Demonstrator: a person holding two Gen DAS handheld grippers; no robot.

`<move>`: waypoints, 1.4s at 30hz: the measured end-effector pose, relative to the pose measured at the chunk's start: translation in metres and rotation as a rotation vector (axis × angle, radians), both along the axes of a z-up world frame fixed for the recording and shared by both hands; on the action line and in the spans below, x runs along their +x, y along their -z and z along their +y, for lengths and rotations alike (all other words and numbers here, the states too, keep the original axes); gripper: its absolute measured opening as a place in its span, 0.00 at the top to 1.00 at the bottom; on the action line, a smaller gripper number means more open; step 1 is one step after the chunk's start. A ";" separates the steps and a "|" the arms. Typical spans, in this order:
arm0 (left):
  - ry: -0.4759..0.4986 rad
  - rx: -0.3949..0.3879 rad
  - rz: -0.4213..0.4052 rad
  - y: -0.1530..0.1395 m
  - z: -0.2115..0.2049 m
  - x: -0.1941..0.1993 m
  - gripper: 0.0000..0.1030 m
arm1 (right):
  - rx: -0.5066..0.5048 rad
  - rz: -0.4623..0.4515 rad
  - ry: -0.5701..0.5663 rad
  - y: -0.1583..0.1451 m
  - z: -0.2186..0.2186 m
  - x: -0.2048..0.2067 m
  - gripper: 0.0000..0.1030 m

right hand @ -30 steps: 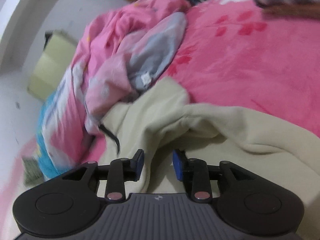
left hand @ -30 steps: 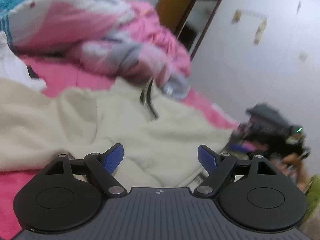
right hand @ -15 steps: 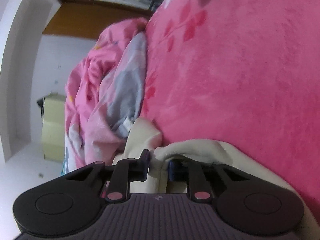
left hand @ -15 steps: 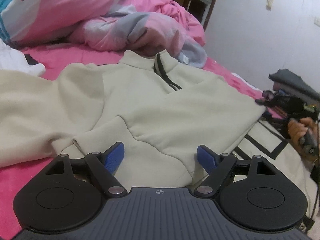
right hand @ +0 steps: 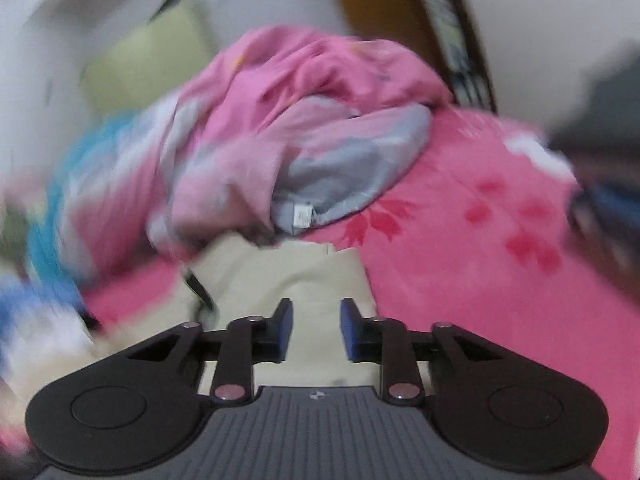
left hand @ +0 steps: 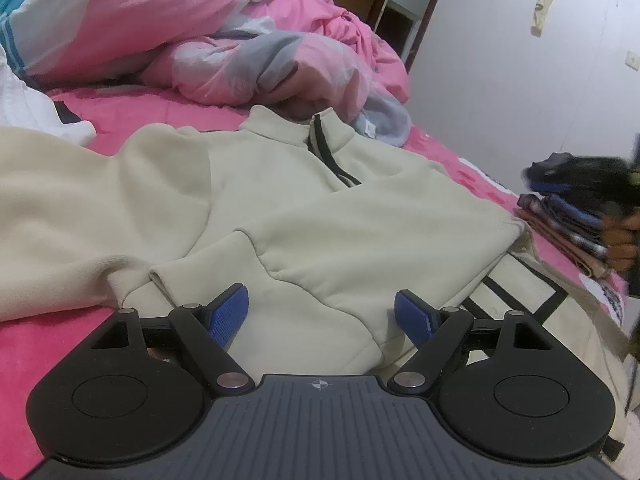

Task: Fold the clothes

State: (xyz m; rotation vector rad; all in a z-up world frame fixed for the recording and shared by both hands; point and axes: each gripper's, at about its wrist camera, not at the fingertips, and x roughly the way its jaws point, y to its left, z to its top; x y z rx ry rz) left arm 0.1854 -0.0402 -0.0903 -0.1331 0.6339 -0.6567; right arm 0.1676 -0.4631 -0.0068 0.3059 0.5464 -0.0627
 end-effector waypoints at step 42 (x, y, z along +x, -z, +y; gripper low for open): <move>-0.177 -0.116 -0.010 -0.015 0.042 -0.031 0.15 | 0.160 0.094 -0.285 0.003 0.065 0.026 0.82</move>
